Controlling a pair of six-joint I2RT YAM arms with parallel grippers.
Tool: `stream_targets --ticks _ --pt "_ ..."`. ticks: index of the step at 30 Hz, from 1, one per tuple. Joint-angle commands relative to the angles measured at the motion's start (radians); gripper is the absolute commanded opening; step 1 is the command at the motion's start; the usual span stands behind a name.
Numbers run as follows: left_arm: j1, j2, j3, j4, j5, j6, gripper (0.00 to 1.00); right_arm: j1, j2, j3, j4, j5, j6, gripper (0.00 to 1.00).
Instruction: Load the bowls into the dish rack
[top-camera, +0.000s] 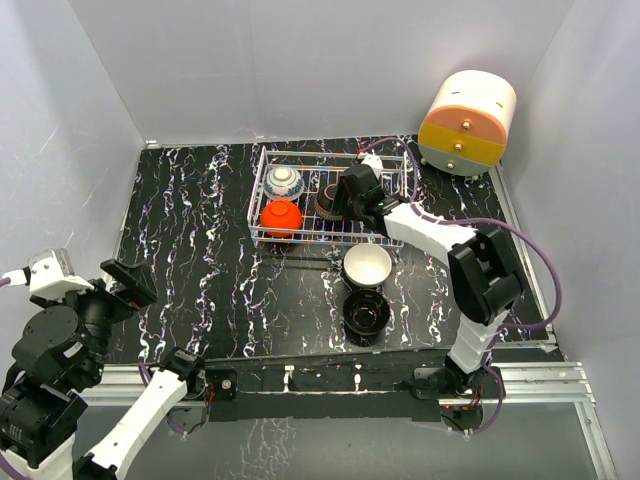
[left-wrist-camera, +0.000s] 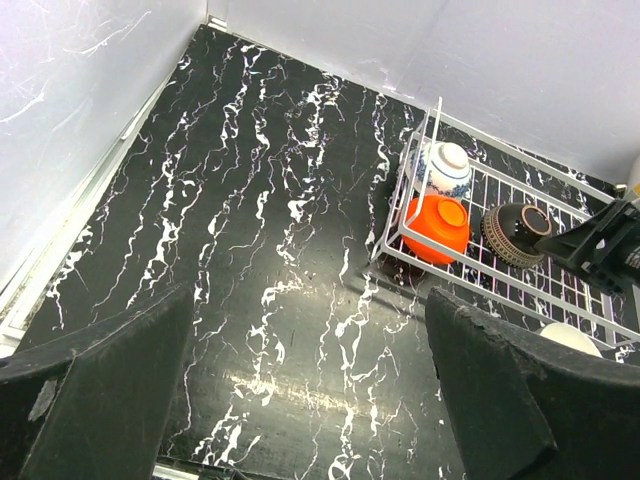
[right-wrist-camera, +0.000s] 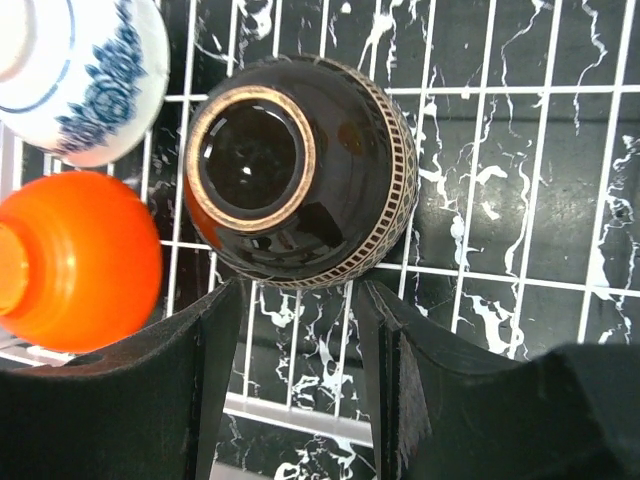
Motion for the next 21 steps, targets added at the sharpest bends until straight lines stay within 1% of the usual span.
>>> stream_targets --ticks 1,5,10,21 --pt "-0.003 -0.004 0.004 -0.002 -0.028 0.007 0.97 0.009 0.06 0.069 0.017 -0.011 -0.029 0.53" --pt "-0.003 -0.008 0.002 -0.007 -0.038 0.008 0.97 0.01 0.117 0.114 0.011 -0.006 -0.037 0.53" --pt "-0.005 -0.011 0.002 -0.011 -0.051 0.014 0.97 0.009 0.168 0.17 0.032 0.039 -0.058 0.53" --pt "-0.009 -0.006 0.006 -0.012 -0.071 0.023 0.97 0.01 0.323 0.39 0.047 0.054 -0.175 0.53"
